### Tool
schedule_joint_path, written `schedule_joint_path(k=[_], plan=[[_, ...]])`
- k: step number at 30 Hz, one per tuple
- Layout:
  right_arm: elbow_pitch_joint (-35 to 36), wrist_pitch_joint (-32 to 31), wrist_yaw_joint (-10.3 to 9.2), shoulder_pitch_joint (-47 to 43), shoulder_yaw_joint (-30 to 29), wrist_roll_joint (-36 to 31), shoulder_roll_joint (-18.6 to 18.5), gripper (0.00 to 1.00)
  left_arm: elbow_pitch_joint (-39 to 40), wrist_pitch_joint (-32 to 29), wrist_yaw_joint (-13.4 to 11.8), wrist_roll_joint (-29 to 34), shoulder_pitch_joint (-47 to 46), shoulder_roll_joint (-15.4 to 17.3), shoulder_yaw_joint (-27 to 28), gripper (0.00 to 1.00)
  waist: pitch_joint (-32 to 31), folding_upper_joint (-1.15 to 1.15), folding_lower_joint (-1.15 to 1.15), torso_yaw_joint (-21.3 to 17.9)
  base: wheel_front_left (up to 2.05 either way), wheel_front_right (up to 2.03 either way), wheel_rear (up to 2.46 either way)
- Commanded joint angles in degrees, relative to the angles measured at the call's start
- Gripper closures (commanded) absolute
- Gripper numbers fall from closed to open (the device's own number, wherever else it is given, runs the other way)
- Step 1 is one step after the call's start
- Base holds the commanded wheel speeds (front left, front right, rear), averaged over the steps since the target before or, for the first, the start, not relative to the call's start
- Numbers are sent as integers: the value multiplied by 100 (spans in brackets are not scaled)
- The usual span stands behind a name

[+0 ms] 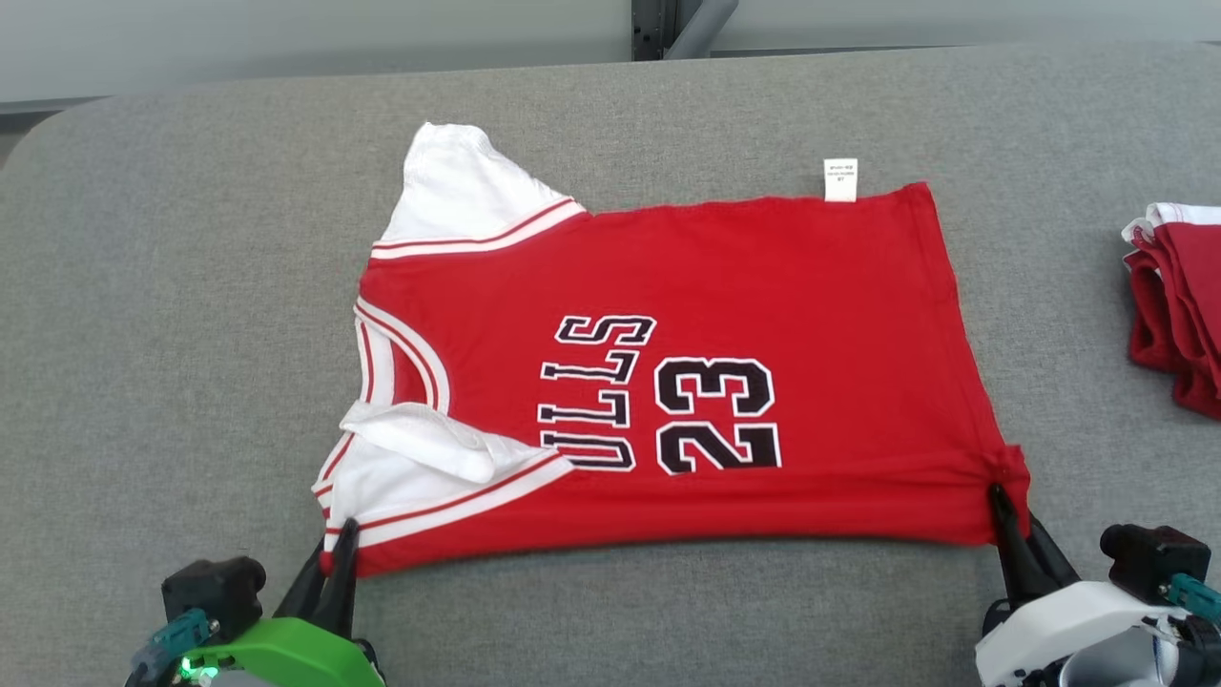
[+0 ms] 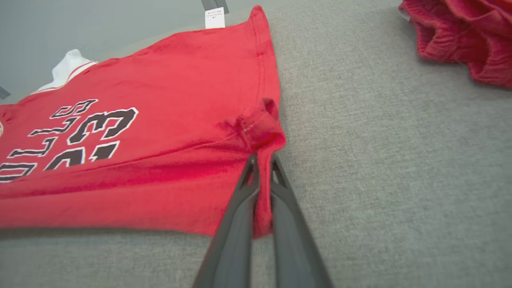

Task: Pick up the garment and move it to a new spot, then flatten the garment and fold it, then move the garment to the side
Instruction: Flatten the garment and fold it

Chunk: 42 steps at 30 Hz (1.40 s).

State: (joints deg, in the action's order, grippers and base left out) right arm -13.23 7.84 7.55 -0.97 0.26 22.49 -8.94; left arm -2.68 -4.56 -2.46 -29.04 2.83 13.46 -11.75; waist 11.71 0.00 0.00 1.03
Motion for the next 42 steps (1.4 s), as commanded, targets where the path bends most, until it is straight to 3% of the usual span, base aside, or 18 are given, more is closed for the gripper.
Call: schedule_joint_path(k=[1, 7, 8, 9, 10, 19, 26, 36, 42], plan=[[176, -117, -13, -231, -118, -48, 34, 100, 259, -124, -146, -1, 253, 99, 52, 100, -36, 0, 0, -6, 0, 0, 0], [450, -447, -12, -574, -290, -133, 208, 100, 734, -511, -315, -115, 698, 121, -16, 100, -39, 0, 0, 8, 0, 0, 0], [460, -467, -12, -582, -302, -143, 228, 100, 729, -552, -303, -138, 709, 111, -43, 85, -33, 0, 0, 15, 0, 0, 0], [466, -475, -12, -577, -316, -158, 246, 47, 703, -575, -301, -136, 716, 104, -68, 0, -34, 0, 0, 20, 0, 0, 0], [476, -471, -12, -570, -320, -171, 256, 0, 690, -528, -292, -138, 695, 76, -73, 0, -39, 0, 0, 22, 0, 0, 0], [890, 82, -10, -234, -467, -462, 302, 0, 670, 369, -356, 60, 367, -186, 39, 0, -65, 0, 0, 2, 0, 0, 0], [1424, 292, -10, 169, -595, -745, 275, 0, 807, 1073, -442, 489, -111, -172, 74, 0, -53, 0, 0, -5, 0, 0, 0], [1658, 204, -10, 419, -588, -779, 363, 0, 757, 1294, -406, 746, -814, -141, -33, 0, 146, 0, 0, -28, 0, 0, 0], [1658, 207, -10, 790, -460, -693, 343, 0, 419, 1000, -110, 707, -2240, 17, -25, 0, 674, 0, 0, -200, 0, 0, 0]])
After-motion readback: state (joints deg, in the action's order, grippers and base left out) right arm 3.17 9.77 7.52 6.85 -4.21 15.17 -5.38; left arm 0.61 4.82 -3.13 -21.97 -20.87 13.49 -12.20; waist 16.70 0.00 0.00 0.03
